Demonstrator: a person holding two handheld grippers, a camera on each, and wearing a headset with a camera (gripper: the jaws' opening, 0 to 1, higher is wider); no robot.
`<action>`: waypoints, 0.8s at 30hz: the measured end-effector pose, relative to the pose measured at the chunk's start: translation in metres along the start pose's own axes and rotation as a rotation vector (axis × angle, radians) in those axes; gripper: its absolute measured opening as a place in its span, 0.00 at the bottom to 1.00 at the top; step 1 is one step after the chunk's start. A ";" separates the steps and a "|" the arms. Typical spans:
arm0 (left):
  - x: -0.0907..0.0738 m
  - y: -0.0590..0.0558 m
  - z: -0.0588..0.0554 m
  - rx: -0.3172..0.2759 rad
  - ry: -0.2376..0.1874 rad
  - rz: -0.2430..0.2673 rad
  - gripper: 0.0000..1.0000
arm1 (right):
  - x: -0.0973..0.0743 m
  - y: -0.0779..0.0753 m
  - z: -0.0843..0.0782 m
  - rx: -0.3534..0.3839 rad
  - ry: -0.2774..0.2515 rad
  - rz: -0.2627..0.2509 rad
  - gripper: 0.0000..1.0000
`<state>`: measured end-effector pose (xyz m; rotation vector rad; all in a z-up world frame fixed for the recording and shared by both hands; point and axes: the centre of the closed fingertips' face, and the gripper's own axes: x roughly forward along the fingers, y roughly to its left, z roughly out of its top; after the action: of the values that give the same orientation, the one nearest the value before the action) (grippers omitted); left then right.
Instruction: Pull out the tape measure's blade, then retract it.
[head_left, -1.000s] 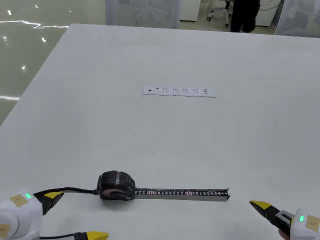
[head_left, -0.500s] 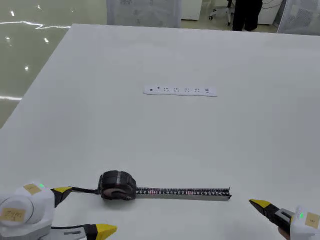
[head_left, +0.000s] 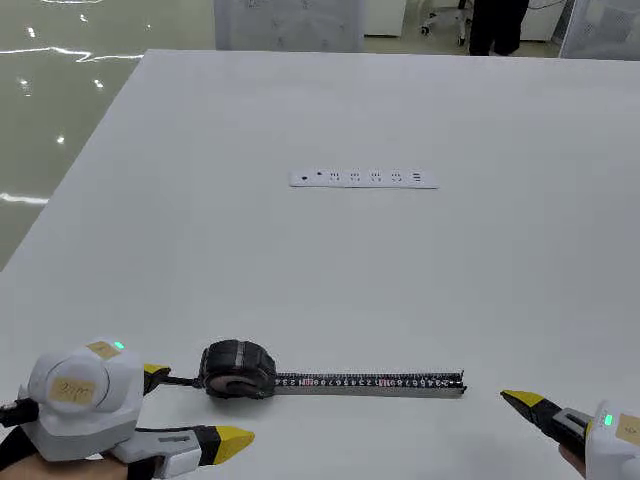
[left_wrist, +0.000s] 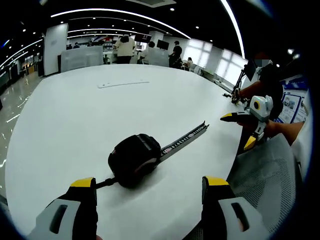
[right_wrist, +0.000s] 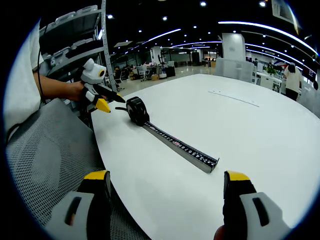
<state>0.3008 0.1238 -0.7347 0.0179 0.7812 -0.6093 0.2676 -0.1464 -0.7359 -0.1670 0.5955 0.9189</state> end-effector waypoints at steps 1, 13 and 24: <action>0.002 -0.001 0.001 -0.006 0.002 0.003 0.84 | -0.001 0.000 0.000 -0.001 -0.002 -0.002 0.89; 0.019 0.000 0.004 -0.098 0.022 0.056 0.84 | -0.002 -0.004 0.006 -0.007 -0.020 -0.011 0.89; 0.034 0.002 0.001 -0.200 0.019 0.106 0.83 | -0.006 -0.010 0.004 -0.005 -0.024 -0.032 0.88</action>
<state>0.3210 0.1082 -0.7574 -0.1173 0.8509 -0.4289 0.2743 -0.1552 -0.7299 -0.1697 0.5671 0.8903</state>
